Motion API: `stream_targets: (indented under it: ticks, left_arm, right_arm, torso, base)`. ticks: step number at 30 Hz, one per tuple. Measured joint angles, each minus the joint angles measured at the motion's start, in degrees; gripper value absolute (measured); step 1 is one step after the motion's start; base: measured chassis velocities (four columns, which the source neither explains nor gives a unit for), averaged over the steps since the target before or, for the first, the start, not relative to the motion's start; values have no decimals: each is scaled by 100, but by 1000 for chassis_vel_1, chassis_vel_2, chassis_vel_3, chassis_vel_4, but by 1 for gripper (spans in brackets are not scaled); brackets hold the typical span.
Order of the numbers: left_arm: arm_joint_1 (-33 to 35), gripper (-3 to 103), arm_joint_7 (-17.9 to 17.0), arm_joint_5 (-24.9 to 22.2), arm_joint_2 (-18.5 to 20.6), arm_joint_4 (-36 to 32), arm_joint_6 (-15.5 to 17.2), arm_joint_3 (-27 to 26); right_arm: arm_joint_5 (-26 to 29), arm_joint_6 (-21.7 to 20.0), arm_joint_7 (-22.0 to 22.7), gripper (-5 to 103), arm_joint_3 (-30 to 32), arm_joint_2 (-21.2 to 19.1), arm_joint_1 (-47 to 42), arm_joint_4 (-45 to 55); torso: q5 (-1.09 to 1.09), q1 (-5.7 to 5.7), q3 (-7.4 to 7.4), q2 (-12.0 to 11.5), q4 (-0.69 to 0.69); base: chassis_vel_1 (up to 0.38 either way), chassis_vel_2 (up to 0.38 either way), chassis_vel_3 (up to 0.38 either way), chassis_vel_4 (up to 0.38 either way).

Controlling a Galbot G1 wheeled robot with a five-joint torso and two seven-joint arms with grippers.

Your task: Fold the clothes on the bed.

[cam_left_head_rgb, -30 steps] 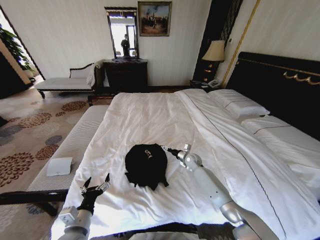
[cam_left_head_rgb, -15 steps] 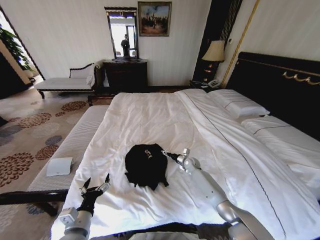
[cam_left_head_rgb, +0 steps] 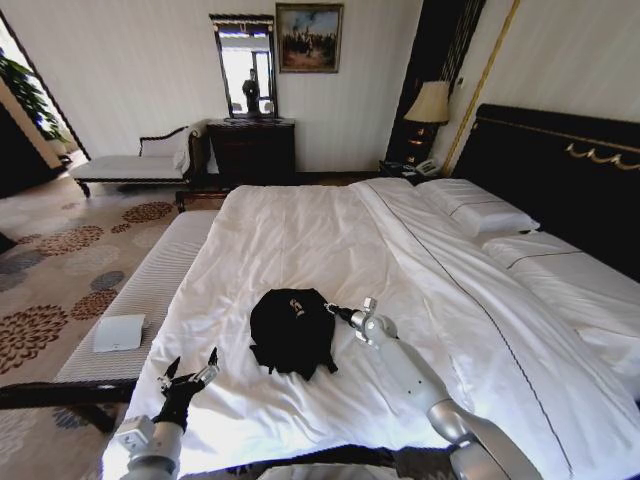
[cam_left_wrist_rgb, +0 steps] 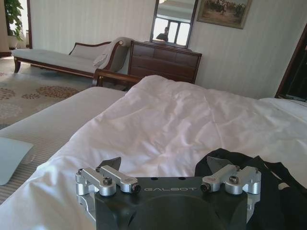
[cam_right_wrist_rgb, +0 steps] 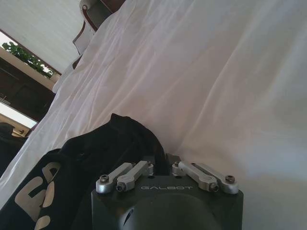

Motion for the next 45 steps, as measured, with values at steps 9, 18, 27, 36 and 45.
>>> stream_targets:
  ticks: [9, 18, 27, 36, 45]
  left_arm:
    - [-223, 100, -162, -908, 406, 181, 270, -39]
    - [-1012, 100, -352, -2250, 1010, 666, 552, -111]
    - [-2272, 100, -579, -3976, 1648, 1353, 799, 97]
    - [-3465, 100, -458, -4661, 1952, 2393, 948, 757]
    - [-4295, 100, -312, -4747, 2025, 3157, 1044, 1512]
  right_arm:
    - [-14, -2, 31, 1, -4, -27, -68, 169]
    - [-22, -2, 89, 1, -7, -47, -79, 233]
    - [-27, 5, 193, 1, -17, -119, -122, 293]
    - [-19, 16, 236, 1, -45, -115, -97, 247]
    - [-17, 58, 216, 1, -87, -62, -13, 92]
  torso:
    - [-1, 0, 0, 0, 0]
    - [-1, 0, 0, 0, 0]
    - [0, 0, 0, 0, -2]
    - [-1, 1, 1, 0, -1]
    - [-1, 0, 0, 0, -1]
  base:
    - [0, 0, 0, 0]
    - [0, 0, 0, 0]
    - [0, 0, 0, 0]
    - [0, 0, 0, 0]
    - [0, 0, 0, 0]
